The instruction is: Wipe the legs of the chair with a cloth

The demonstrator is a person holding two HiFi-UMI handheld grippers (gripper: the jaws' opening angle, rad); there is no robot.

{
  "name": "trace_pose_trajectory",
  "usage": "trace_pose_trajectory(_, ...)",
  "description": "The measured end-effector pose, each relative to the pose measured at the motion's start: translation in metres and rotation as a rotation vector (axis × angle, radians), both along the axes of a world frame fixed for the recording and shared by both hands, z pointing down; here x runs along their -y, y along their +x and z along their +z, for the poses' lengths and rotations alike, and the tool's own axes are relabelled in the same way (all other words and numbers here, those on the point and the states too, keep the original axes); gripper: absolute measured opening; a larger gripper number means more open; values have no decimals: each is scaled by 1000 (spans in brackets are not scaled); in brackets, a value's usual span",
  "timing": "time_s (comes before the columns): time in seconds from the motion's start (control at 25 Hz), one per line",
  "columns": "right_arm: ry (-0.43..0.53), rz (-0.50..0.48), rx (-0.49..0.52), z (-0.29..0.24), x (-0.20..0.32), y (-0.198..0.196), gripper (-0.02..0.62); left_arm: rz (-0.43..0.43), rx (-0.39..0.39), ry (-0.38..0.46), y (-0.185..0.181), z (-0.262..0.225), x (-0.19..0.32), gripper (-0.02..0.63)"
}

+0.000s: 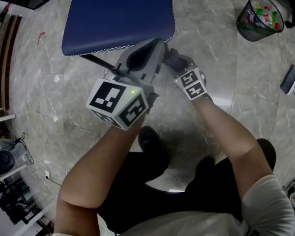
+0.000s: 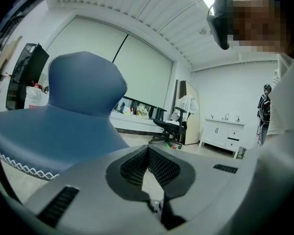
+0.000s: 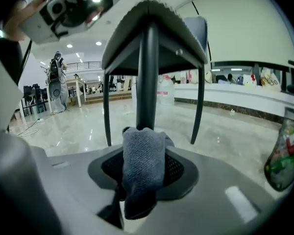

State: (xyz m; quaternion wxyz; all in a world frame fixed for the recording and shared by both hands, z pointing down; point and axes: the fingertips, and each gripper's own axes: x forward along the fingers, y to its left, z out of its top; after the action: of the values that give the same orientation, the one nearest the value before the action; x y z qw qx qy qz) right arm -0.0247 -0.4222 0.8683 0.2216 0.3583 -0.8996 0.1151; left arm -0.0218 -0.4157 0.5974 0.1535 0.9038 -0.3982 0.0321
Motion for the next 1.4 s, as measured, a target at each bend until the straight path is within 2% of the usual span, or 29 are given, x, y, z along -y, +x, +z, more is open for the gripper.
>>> trace_pose_trajectory(0.24,164,22,138,-145,14,2,146,-2,-22,11,2,-15,-1,5)
trace_pose_trajectory(0.32,206,50,196,-174,17,4,144,-11,-33,17,1,-22,2,5)
trace_pose_trajectory(0.4,263,69,230,-181,19,5,146,-18,-45,22,1,-27,4,5)
trace_pose_trajectory(0.48,306,74,248,-164,15,3,144,-18,-52,20,3,-29,1,5)
trace_pose_trajectory(0.6,284,88,243,-113,14,6,149,6,-39,15,13,-31,-2,5)
trace_pose_trajectory(0.84,118,140,167,14,2,0,153,25,-5,-29,12,-2,-11,5)
trace_pose_trajectory(1.04,19,114,67,78,-6,-3,160,2,8,-25,0,2,-7,5)
trace_pose_trajectory(1.16,-91,90,-4,118,-11,-2,158,-3,18,-20,-2,1,-7,5)
trace_pose_trajectory(1.28,-182,82,-46,137,-12,-3,158,2,30,-10,-5,-2,-11,5)
trace_pose_trajectory(1.4,-198,77,-57,122,-13,-3,155,2,28,0,-8,-7,-15,5)
